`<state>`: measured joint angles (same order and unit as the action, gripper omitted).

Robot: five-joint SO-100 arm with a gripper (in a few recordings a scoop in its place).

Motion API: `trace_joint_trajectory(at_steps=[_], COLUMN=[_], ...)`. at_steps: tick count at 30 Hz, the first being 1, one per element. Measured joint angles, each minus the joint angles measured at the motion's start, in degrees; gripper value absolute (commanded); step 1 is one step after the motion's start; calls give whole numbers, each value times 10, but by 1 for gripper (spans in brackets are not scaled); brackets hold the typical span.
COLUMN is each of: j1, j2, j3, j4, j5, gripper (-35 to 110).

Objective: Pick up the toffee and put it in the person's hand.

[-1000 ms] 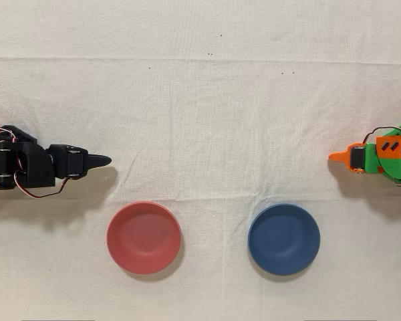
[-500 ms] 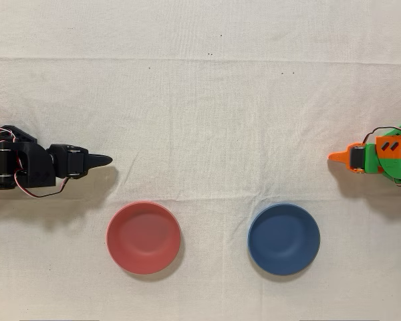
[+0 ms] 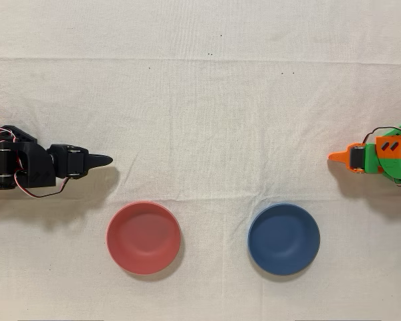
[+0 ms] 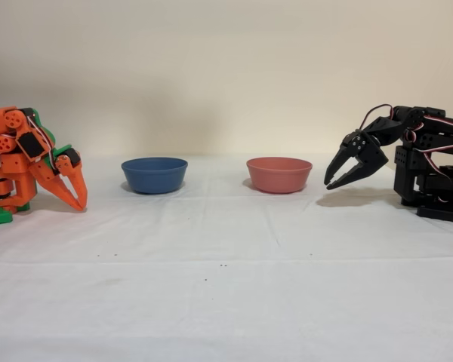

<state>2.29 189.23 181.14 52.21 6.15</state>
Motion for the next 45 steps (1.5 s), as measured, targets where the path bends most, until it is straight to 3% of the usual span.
trace_joint_trajectory(at_steps=[45], j1=[0], j2=[0], j3=[1], j4=[16], j5=[4], gripper=[0])
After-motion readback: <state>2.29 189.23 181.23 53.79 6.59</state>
